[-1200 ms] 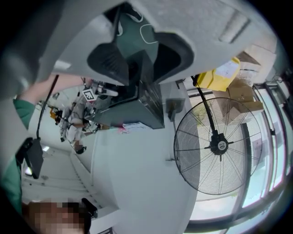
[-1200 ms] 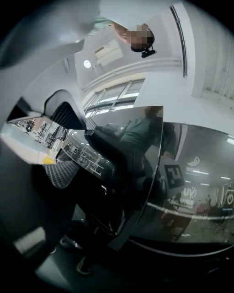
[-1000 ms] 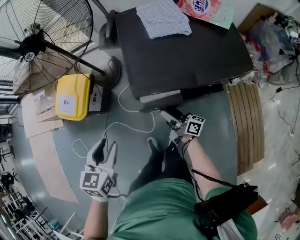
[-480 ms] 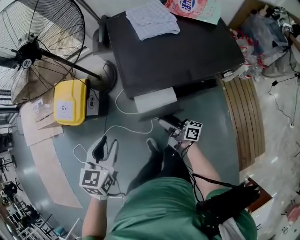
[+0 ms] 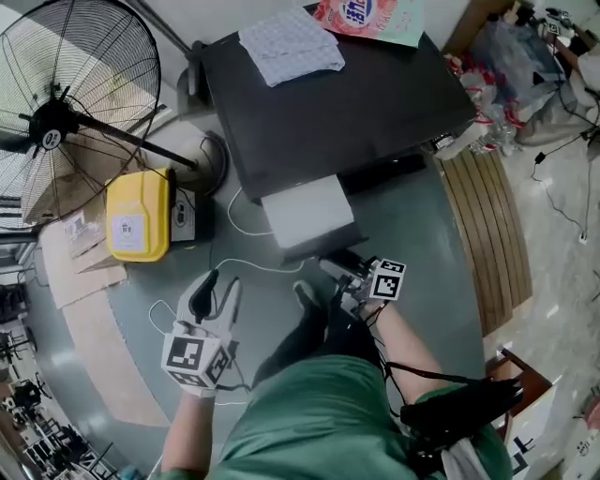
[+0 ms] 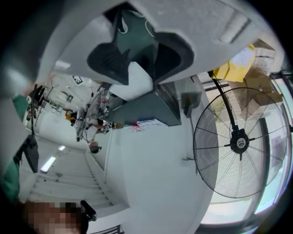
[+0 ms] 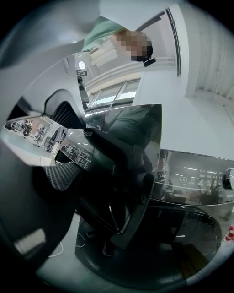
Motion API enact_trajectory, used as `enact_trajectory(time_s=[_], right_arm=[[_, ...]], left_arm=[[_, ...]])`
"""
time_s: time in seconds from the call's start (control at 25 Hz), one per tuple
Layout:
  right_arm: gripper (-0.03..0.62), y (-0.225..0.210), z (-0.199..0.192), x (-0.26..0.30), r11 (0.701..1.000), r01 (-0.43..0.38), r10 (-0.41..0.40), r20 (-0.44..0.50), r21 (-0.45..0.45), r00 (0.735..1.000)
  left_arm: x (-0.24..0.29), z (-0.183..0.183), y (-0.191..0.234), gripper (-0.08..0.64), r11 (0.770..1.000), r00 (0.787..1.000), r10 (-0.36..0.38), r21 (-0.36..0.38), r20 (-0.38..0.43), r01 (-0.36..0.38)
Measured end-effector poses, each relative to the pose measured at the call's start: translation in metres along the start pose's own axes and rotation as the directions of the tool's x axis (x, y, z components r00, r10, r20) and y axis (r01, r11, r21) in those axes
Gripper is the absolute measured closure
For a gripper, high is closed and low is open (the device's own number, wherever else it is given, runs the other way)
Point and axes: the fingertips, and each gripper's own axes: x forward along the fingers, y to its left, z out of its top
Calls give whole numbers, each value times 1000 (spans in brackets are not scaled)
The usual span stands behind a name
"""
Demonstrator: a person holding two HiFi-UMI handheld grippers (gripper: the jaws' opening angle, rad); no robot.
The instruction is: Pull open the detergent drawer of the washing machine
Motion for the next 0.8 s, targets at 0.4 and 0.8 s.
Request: enact_trajectory(time_s=[0.4, 0.8], right_arm=[[367, -2, -20, -17, 997, 78, -78, 12, 26, 997], [405, 65, -43, -21, 937, 214, -283, -241, -277, 928]], left_arm=[[4, 12, -9, 388, 999, 999, -48, 19, 24, 48], [-8, 40, 6, 388, 999, 993, -36, -27, 116, 40]])
